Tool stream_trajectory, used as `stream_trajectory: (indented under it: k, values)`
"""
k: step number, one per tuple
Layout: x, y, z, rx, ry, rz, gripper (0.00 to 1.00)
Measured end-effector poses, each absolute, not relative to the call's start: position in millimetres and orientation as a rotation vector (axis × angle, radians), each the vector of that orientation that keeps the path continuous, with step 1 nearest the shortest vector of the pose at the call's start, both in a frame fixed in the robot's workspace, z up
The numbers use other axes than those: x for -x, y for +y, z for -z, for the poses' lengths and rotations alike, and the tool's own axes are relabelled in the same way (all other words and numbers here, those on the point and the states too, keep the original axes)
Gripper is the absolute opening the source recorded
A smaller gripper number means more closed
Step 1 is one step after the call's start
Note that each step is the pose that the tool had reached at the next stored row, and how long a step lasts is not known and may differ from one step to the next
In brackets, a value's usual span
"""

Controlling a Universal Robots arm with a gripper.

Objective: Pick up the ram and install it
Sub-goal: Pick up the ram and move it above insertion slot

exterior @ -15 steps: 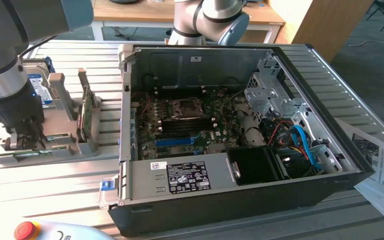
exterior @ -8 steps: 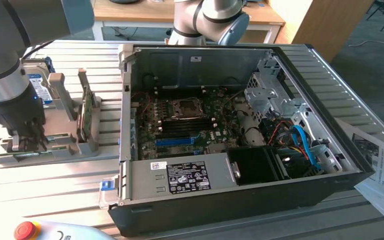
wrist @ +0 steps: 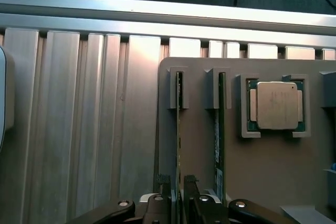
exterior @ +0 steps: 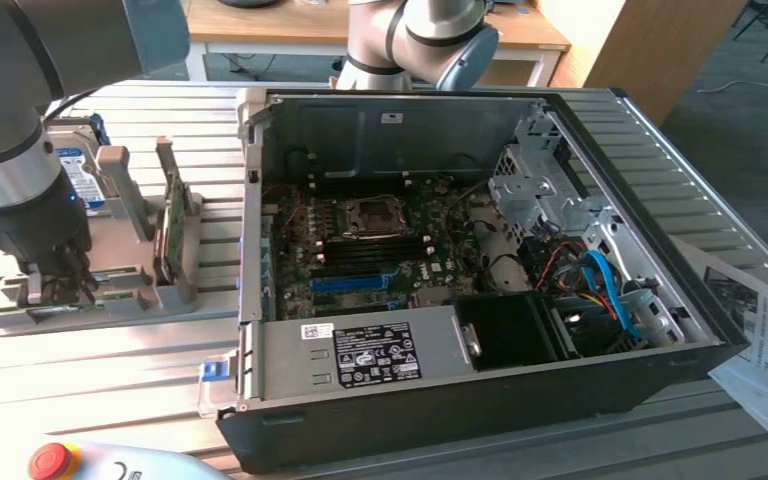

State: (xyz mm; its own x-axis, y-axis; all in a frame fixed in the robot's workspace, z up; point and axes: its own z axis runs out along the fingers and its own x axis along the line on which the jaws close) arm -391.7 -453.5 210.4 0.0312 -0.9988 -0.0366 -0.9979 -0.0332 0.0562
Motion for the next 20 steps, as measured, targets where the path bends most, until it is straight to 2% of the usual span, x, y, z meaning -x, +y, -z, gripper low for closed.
stream_trajectory:
  k: [20]
  values:
    - [391.8,-450.9,-207.7,-2.256,-2.162,0.102,0.24]
